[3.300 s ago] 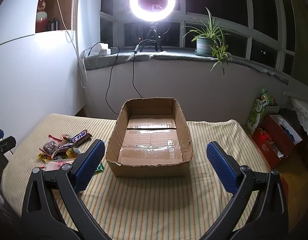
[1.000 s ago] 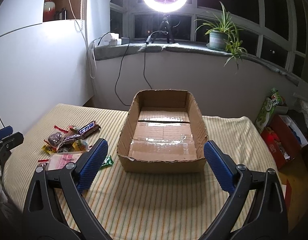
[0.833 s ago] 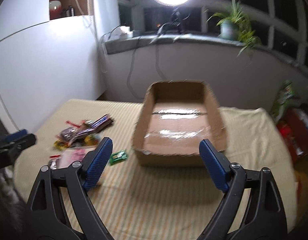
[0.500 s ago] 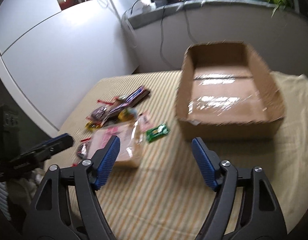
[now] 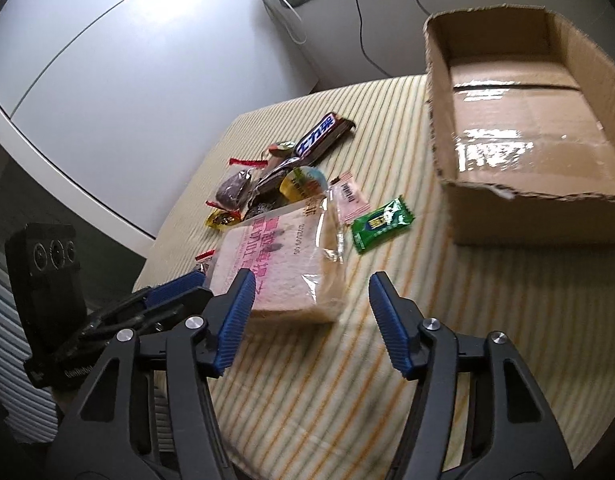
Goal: Organize snacks
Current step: 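Move the right tool to the bagged bread loaf and close on it, then carry the bread loaf with the right tool into the cardboard box and release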
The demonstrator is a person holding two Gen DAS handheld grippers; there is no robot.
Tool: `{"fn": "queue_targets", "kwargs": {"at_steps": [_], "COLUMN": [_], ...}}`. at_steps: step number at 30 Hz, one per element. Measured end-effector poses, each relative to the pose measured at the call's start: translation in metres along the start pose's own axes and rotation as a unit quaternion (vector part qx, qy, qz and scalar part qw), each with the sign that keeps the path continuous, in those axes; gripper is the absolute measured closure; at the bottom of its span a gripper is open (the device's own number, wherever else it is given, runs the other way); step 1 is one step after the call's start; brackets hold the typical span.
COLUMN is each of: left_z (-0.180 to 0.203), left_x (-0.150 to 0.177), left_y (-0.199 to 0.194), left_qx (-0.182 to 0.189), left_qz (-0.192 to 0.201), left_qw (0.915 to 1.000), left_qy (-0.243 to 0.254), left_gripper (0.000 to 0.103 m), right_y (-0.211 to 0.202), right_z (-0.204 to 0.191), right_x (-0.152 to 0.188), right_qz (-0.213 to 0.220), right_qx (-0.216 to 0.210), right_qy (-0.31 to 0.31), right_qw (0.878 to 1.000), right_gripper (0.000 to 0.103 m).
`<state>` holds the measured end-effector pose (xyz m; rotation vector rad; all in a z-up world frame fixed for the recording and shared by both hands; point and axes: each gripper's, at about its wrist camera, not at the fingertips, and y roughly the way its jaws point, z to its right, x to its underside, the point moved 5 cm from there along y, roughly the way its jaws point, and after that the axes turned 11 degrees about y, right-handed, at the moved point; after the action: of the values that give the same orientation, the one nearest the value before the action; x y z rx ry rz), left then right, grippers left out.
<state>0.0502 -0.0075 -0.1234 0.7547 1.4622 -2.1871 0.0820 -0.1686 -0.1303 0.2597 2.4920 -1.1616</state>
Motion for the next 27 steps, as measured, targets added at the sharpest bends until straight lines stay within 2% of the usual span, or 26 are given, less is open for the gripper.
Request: {"fn": "queue_targets", "kwargs": {"at_steps": [4, 15, 18, 27], "left_z": [-0.003, -0.001, 0.001, 0.005], "left_x": [0.000, -0.004, -0.004, -0.010], "left_y": [0.004, 0.012, 0.012, 0.004], "left_qx": [0.001, 0.002, 0.002, 0.000], "left_qz": [-0.005, -0.012, -0.012, 0.003], "left_qw": [1.0000, 0.9999, 0.9998, 0.9999], "left_qy": [0.001, 0.012, 0.015, 0.016], "left_gripper": [0.047, 0.046, 0.043, 0.043], "right_y": [0.011, 0.035, 0.037, 0.028], "right_z": [-0.004, -0.005, -0.006, -0.015], "right_x": [-0.002, -0.006, -0.006, -0.006], "right_qz": [-0.014, -0.044, -0.047, -0.041], "right_qx": [-0.013, -0.016, -0.013, -0.014], "right_qy": [0.000, 0.004, -0.001, -0.013], "right_qw": [1.000, 0.999, 0.999, 0.999], "right_gripper": [0.042, 0.047, 0.048, 0.049]}}
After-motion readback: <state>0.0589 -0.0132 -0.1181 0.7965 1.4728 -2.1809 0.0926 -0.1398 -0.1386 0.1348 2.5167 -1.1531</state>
